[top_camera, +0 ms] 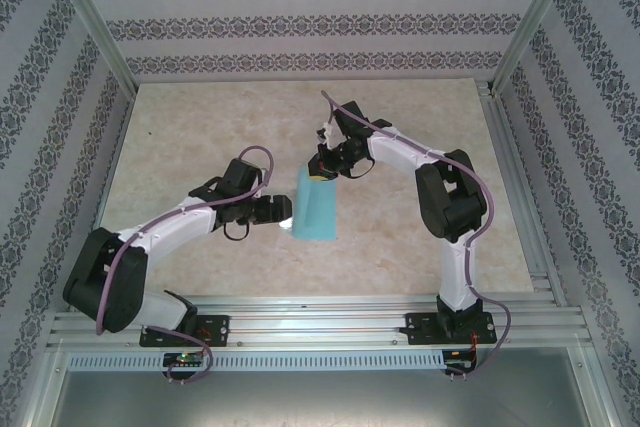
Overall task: Fold a paper plane with a square sheet of paper (fold left side to right side)
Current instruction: First fold in half a square sheet of paper at the center of the table.
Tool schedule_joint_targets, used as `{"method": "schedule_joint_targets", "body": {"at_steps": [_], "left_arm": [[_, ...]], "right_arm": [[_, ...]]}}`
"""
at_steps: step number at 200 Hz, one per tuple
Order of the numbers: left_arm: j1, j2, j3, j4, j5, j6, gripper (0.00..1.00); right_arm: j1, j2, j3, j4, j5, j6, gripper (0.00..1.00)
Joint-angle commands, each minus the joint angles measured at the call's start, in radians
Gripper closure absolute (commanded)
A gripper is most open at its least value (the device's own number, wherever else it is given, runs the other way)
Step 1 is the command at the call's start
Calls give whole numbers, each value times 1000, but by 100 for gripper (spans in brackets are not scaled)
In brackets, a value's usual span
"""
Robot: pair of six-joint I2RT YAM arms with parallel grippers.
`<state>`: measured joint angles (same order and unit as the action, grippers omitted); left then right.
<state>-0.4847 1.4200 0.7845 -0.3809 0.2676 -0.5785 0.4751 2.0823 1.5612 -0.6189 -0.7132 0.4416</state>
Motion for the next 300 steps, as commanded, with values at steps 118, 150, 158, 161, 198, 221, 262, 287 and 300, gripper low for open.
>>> {"method": "schedule_joint_targets", "body": {"at_steps": [118, 150, 158, 161, 198, 221, 262, 287, 300], "left_arm": [[-111, 315, 224, 55, 12, -66, 22], [-142, 365, 271, 23, -5, -55, 25], [-148, 375, 279, 19, -6, -53, 26], [-149, 379, 280, 18, -5, -53, 26], [-171, 406, 298, 14, -8, -56, 33], [-176, 412, 298, 17, -10, -56, 35], [-180, 424, 305, 14, -7, -57, 36], [-189, 432, 312, 8, -16, -57, 33], [-190, 426, 310, 8, -19, -64, 32]], "right_arm": [[-76, 77, 2, -67, 27, -184, 100], [-78, 84, 1, -88, 47, -187, 100], [-77, 83, -3, -90, 50, -187, 100], [-79, 84, -4, -92, 54, -187, 100], [-81, 79, -22, -90, 67, -178, 100], [-82, 76, -32, -96, 79, -171, 100], [-90, 71, -50, -96, 91, -167, 100], [-96, 71, -54, -94, 95, -168, 100], [-99, 70, -55, -97, 98, -168, 100]]}}
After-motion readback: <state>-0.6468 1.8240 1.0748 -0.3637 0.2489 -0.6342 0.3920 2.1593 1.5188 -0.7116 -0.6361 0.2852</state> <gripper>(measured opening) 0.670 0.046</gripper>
